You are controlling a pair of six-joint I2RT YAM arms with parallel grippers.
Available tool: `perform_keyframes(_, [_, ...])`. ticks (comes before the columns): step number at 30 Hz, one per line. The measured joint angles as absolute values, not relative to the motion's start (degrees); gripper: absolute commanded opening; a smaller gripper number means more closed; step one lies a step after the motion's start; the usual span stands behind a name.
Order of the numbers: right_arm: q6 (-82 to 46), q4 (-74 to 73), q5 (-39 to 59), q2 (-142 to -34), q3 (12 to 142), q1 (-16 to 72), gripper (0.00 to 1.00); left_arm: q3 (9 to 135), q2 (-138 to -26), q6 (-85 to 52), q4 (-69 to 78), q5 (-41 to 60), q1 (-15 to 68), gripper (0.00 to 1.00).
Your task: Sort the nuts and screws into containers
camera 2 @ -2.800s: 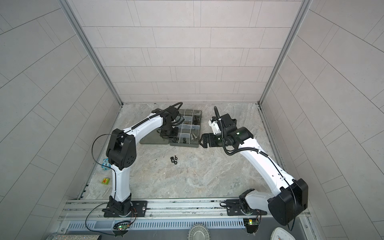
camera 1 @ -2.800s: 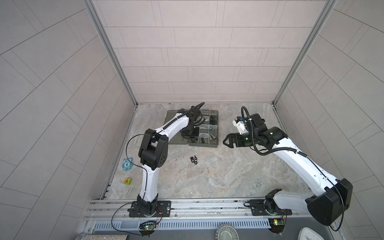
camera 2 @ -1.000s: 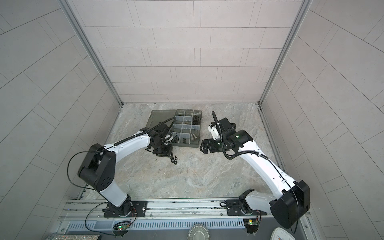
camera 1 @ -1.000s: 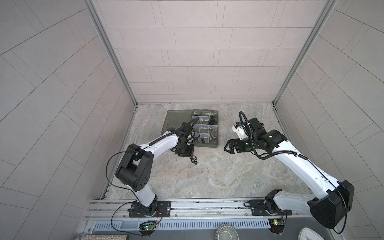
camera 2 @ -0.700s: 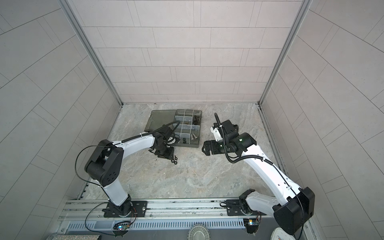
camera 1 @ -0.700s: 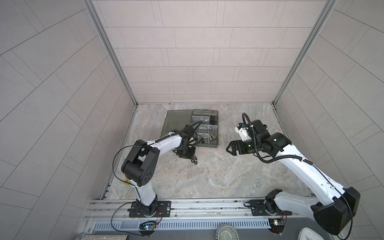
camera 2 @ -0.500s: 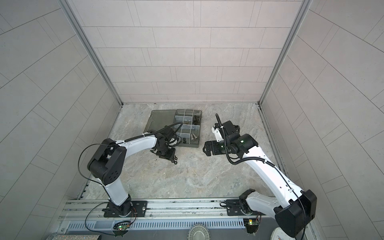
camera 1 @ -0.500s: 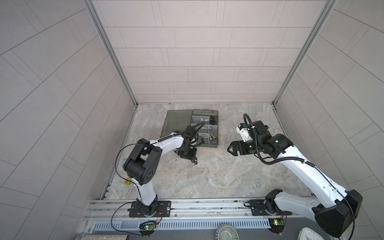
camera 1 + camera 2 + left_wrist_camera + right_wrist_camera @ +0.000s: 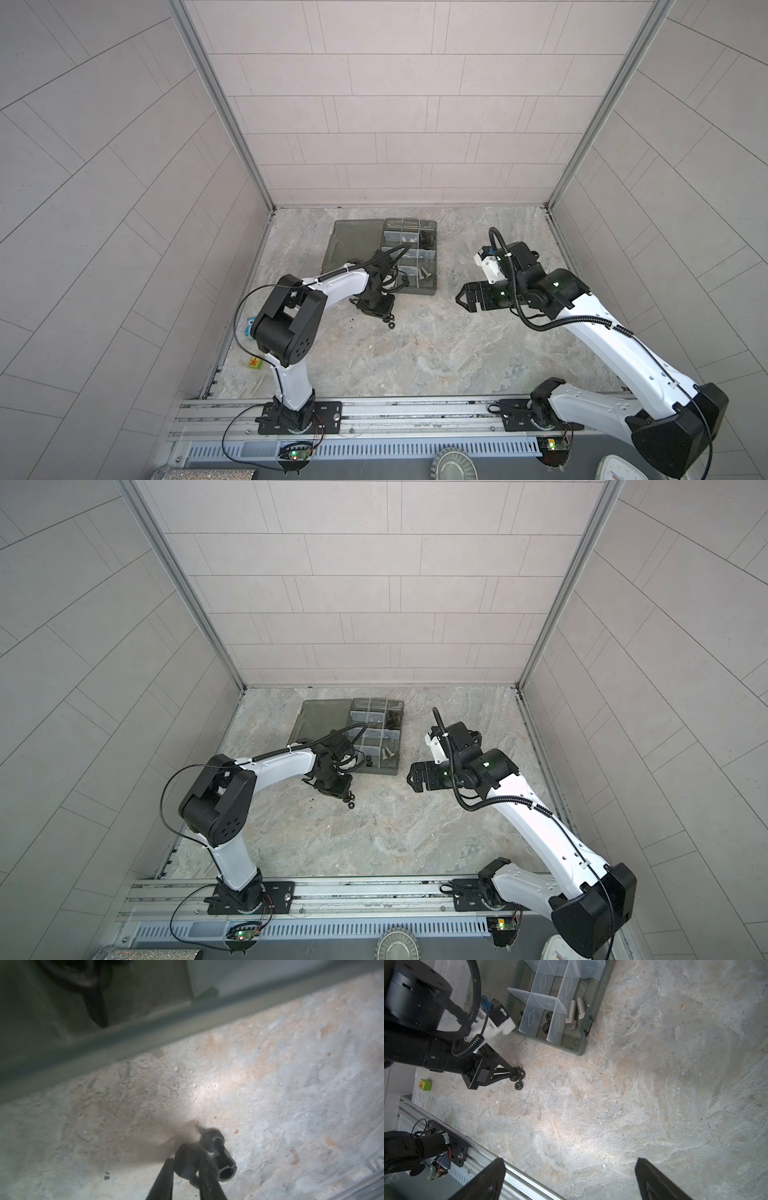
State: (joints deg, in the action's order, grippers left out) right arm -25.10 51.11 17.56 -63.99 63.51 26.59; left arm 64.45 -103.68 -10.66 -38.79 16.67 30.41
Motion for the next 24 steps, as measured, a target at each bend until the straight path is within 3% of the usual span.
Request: perform_keyframes(24, [-25.1, 52.1, 17.5, -62.8, 62.4, 26.6, 0.99, 69.3, -102.2, -10.7, -43.7, 15.7, 30.4, 0.12])
